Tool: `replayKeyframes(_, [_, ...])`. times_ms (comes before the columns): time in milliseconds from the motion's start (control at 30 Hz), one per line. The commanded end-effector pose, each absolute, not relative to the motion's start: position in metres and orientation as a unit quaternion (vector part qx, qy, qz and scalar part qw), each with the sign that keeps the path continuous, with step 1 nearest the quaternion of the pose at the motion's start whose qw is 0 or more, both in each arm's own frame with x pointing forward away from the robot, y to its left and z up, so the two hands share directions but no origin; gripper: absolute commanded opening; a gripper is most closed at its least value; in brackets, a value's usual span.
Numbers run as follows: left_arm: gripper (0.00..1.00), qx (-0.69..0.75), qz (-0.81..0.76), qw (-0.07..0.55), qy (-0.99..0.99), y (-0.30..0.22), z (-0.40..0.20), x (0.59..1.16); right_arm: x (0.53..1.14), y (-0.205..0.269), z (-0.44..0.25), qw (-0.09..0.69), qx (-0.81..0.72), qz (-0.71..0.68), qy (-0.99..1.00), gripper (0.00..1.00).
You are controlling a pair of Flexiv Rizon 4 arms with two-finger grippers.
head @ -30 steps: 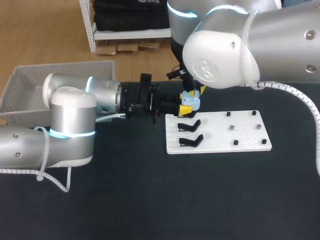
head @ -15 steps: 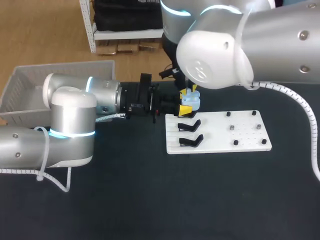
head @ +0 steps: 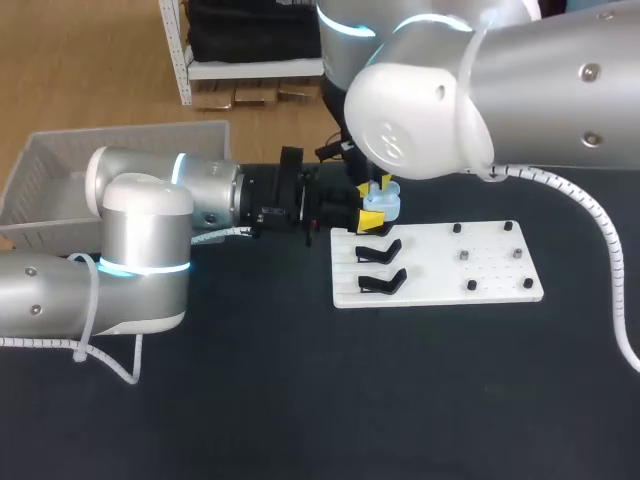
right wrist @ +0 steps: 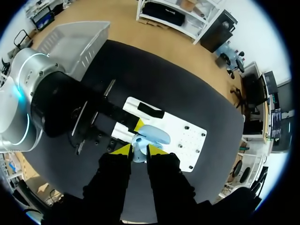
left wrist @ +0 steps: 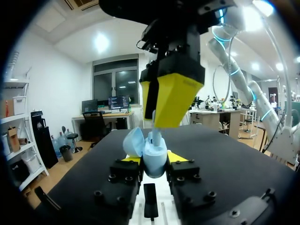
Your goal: Pick up each earbud case from the left stands, insert the matching earbuds, close the lid, and place the case in the box.
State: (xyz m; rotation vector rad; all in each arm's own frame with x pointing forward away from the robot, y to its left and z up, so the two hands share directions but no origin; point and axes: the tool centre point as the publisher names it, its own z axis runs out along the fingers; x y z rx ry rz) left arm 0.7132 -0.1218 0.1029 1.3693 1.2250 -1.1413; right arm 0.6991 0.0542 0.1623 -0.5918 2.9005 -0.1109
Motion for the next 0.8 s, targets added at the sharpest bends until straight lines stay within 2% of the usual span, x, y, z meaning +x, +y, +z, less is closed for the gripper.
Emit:
replayKeyframes(33, [0.0, 0.558, -0.464, 0.473, 0.5, -0.1219, 0.1021, 0.7116, 0.6978, 0.0516, 0.1602, 0.092, -0.195, -0.036, 0.976, 0.0])
replayKeyframes(800, [0.0, 0.558, -0.464, 0.473, 0.5, -0.1219, 0.1021, 0.7116, 0.7014, 0.0466, 0.1526, 0.085, -0.187, -0.037, 0.978, 0.0])
